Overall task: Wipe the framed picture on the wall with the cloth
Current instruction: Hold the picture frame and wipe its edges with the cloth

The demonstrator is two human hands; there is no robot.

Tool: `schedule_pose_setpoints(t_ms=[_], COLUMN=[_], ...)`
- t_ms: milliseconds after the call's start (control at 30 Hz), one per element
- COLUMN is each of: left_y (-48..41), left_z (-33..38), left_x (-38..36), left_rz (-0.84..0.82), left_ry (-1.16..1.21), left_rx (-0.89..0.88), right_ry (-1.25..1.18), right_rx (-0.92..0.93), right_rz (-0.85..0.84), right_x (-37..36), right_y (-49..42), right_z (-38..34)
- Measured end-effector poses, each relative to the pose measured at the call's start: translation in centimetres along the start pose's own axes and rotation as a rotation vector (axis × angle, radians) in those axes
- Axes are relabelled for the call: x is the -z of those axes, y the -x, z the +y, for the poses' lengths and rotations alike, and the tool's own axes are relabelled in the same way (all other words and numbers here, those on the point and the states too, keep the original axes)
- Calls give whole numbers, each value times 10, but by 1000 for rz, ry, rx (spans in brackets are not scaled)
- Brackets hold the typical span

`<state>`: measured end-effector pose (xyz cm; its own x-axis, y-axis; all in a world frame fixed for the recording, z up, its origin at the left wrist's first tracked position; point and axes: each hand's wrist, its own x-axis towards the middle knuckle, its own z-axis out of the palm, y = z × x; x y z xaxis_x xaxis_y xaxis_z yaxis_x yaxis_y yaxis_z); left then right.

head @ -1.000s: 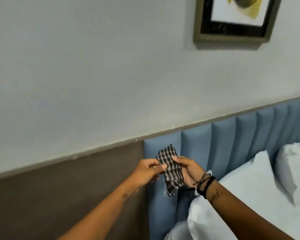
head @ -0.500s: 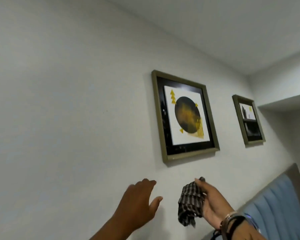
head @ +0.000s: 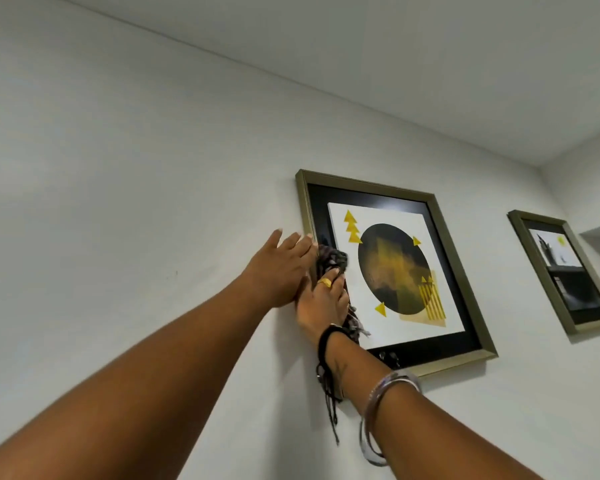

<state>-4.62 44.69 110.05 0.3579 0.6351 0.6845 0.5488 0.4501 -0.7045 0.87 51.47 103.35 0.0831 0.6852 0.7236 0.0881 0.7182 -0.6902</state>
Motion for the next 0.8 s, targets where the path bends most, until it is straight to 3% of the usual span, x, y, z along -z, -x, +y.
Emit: schedule_pose_setpoints(t_ms=[133,300,600,800], left_y=[-27,-44,-47,-45], left_z=[-13,-12,-19,-15], left_x=[-3,-8,-13,-24], left_rz=[-141,-167,-93,-46], left_ry=[-137,-143,235,258], left_rx=[-56,-98,-99,-54], right_ry=[139,174,229,254], right_rx=[24,126,373,451], right_rz=[15,23,20,-37], right_x=[-15,-14,-7,3], right_y=[-13,-25,-36,-3], right_z=[7,15,36,83])
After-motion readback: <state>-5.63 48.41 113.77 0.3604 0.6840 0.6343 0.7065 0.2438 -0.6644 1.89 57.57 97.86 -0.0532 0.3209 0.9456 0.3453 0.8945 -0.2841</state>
